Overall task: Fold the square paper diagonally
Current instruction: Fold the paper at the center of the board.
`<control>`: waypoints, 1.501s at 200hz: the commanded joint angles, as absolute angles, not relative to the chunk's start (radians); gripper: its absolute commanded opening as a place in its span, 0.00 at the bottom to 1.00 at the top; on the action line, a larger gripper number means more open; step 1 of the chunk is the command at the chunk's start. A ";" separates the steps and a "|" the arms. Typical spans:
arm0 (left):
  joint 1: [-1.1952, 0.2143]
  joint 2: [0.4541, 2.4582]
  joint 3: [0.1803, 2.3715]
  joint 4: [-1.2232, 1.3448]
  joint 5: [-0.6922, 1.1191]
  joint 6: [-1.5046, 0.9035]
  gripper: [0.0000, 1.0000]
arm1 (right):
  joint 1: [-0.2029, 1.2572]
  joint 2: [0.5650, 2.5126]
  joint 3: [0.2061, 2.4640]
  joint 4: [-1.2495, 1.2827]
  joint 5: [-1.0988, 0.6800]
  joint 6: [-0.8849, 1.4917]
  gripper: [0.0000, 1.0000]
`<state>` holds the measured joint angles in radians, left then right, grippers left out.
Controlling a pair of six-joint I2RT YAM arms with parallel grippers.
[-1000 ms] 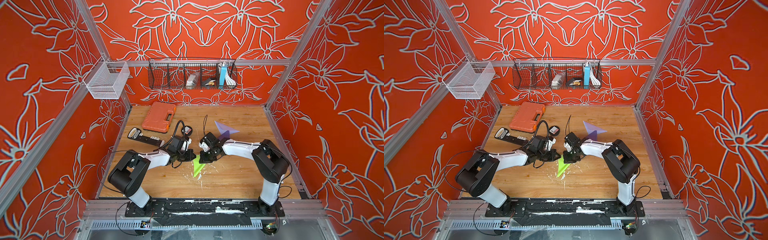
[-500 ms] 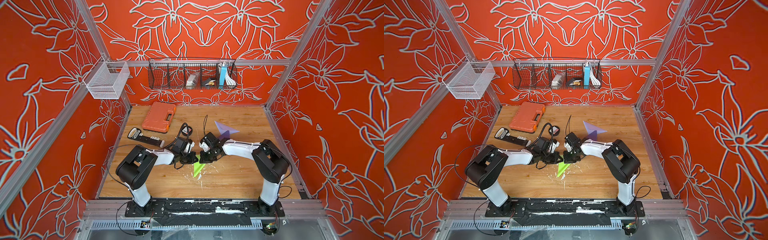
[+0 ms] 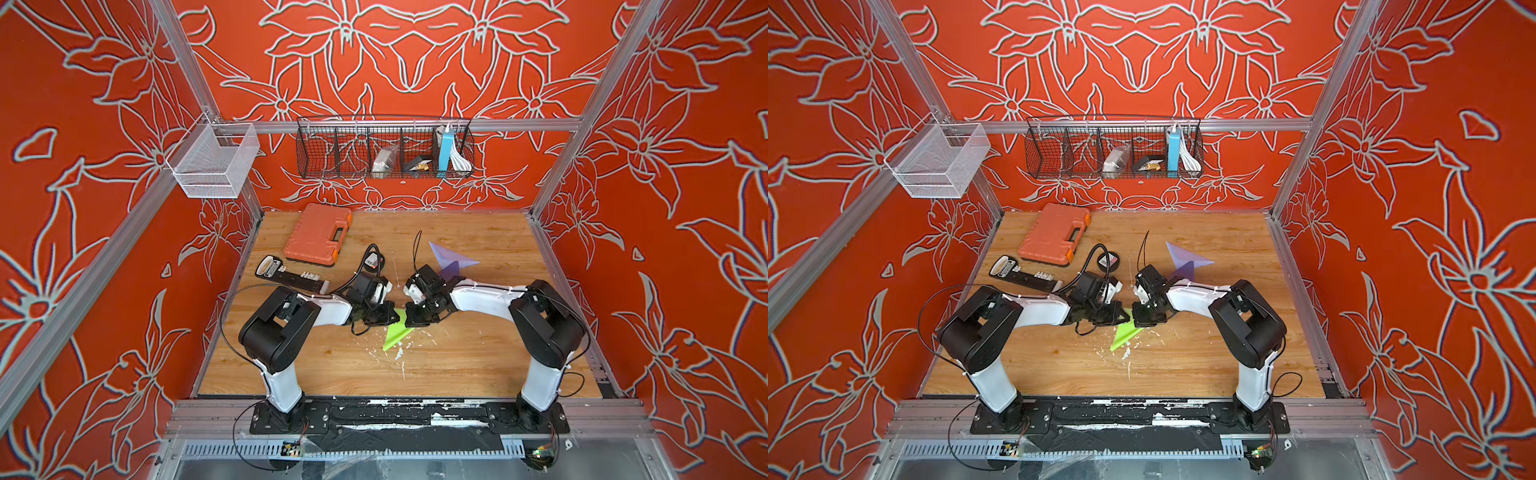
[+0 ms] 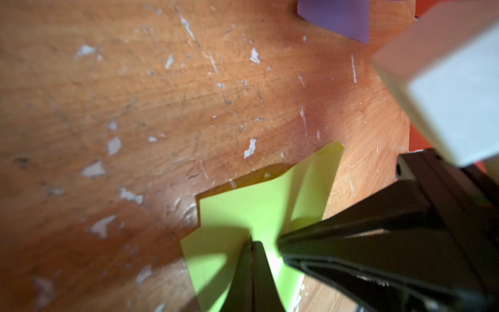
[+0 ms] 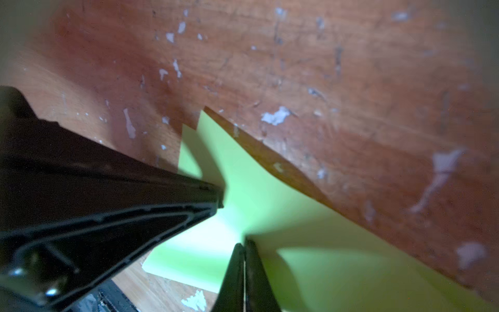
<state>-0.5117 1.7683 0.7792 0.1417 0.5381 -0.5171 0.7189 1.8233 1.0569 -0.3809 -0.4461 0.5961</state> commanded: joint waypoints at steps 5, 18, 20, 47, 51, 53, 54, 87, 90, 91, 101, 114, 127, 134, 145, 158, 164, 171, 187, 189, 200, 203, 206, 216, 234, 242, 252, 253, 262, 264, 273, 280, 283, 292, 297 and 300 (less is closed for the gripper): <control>-0.517 1.807 0.786 0.072 0.496 -0.505 0.00 | 0.701 1.803 1.015 -0.440 -0.422 0.571 0.02; -0.516 1.812 0.790 0.069 0.497 -0.505 0.00 | 0.692 1.801 1.004 -0.441 -0.420 0.568 0.00; -0.515 1.813 0.790 0.069 0.497 -0.505 0.00 | 0.690 1.801 1.002 -0.440 -0.419 0.568 0.00; -0.516 1.811 0.792 0.063 0.493 -0.501 0.00 | 0.662 1.796 0.987 -0.444 -0.412 0.559 0.00; -0.516 1.811 0.793 0.061 0.492 -0.500 0.00 | 0.658 1.796 0.984 -0.447 -0.411 0.557 0.00; -0.516 1.811 0.793 0.061 0.491 -0.499 0.00 | 0.656 1.794 0.984 -0.448 -0.411 0.556 0.00; -0.516 1.811 0.793 0.061 0.491 -0.499 0.00 | 0.655 1.794 0.983 -0.448 -0.409 0.556 0.00; -0.516 1.812 0.798 0.051 0.486 -0.495 0.00 | 0.614 1.780 0.962 -0.459 -0.394 0.540 0.00; -0.517 1.812 0.798 0.049 0.486 -0.495 0.00 | 0.611 1.779 0.961 -0.459 -0.392 0.539 0.00; -0.516 1.813 0.798 0.049 0.486 -0.494 0.00 | 0.609 1.778 0.960 -0.460 -0.392 0.539 0.00; -0.516 1.812 0.799 0.048 0.486 -0.494 0.00 | 0.601 1.775 0.956 -0.464 -0.388 0.536 0.00; -0.516 1.812 0.799 0.045 0.484 -0.492 0.00 | 0.595 1.771 0.953 -0.472 -0.386 0.531 0.00; -0.516 1.811 0.799 0.041 0.482 -0.489 0.00 | 0.592 1.766 0.950 -0.482 -0.375 0.527 0.00; -0.516 1.810 0.799 0.040 0.480 -0.489 0.00 | 0.589 1.761 0.947 -0.487 -0.369 0.525 0.00; -0.515 1.807 0.799 0.039 0.479 -0.487 0.00 | 0.584 1.755 0.942 -0.496 -0.356 0.520 0.00; -0.515 1.808 0.799 0.037 0.477 -0.485 0.00 | 0.572 1.750 0.937 -0.504 -0.348 0.516 0.00; -0.516 1.806 0.799 0.036 0.476 -0.485 0.00 | 0.567 1.749 0.935 -0.506 -0.343 0.513 0.00; -0.516 1.805 0.799 0.035 0.474 -0.484 0.00 | 0.561 1.746 0.932 -0.508 -0.339 0.512 0.00; -0.516 1.805 0.799 0.031 0.471 -0.482 0.00 | 0.545 1.746 0.930 -0.517 -0.335 0.507 0.00; -0.516 1.803 0.798 0.031 0.471 -0.482 0.00 | 0.544 1.746 0.929 -0.518 -0.333 0.506 0.00; -0.516 1.803 0.799 0.029 0.469 -0.482 0.00 | 0.534 1.746 0.925 -0.521 -0.328 0.502 0.00; -0.516 1.803 0.799 0.029 0.469 -0.481 0.00 | 0.532 1.746 0.924 -0.521 -0.328 0.502 0.00; -0.516 1.803 0.800 0.029 0.469 -0.482 0.00 | 0.528 1.746 0.924 -0.521 -0.328 0.500 0.00; -0.516 1.805 0.801 0.029 0.471 -0.481 0.00 | 0.519 1.750 0.923 -0.520 -0.329 0.496 0.00; -0.516 1.810 0.804 0.026 0.471 -0.481 0.00 | 0.499 1.765 0.929 -0.517 -0.332 0.489 0.00; -0.515 1.809 0.805 0.025 0.472 -0.480 0.00 | 0.491 1.770 0.931 -0.516 -0.332 0.488 0.00; -0.516 1.809 0.805 0.025 0.471 -0.480 0.00 | 0.480 1.775 0.933 -0.514 -0.333 0.488 0.00; -0.516 1.809 0.805 0.025 0.471 -0.479 0.00 | 0.478 1.776 0.934 -0.514 -0.332 0.488 0.00; -0.515 1.810 0.804 0.023 0.469 -0.479 0.00 | 0.473 1.776 0.936 -0.515 -0.328 0.487 0.00; -0.515 1.809 0.804 0.023 0.469 -0.479 0.00 | 0.472 1.776 0.937 -0.515 -0.328 0.485 0.00; -0.515 1.809 0.804 0.023 0.470 -0.478 0.00 | 0.465 1.776 0.937 -0.515 -0.325 0.483 0.00; -0.516 1.808 0.804 0.023 0.471 -0.479 0.00 | 0.460 1.775 0.940 -0.517 -0.324 0.481 0.00; -0.516 1.808 0.804 0.024 0.471 -0.478 0.00 | 0.458 1.775 0.941 -0.517 -0.324 0.479 0.00; -0.516 1.808 0.804 0.025 0.471 -0.480 0.00 | 0.453 1.775 0.949 -0.524 -0.325 0.473 0.00; -0.516 1.809 0.804 0.025 0.472 -0.480 0.00 | 0.450 1.773 0.954 -0.528 -0.326 0.469 0.00; -0.516 1.809 0.804 0.026 0.472 -0.480 0.00 | 0.451 1.772 0.958 -0.530 -0.326 0.466 0.00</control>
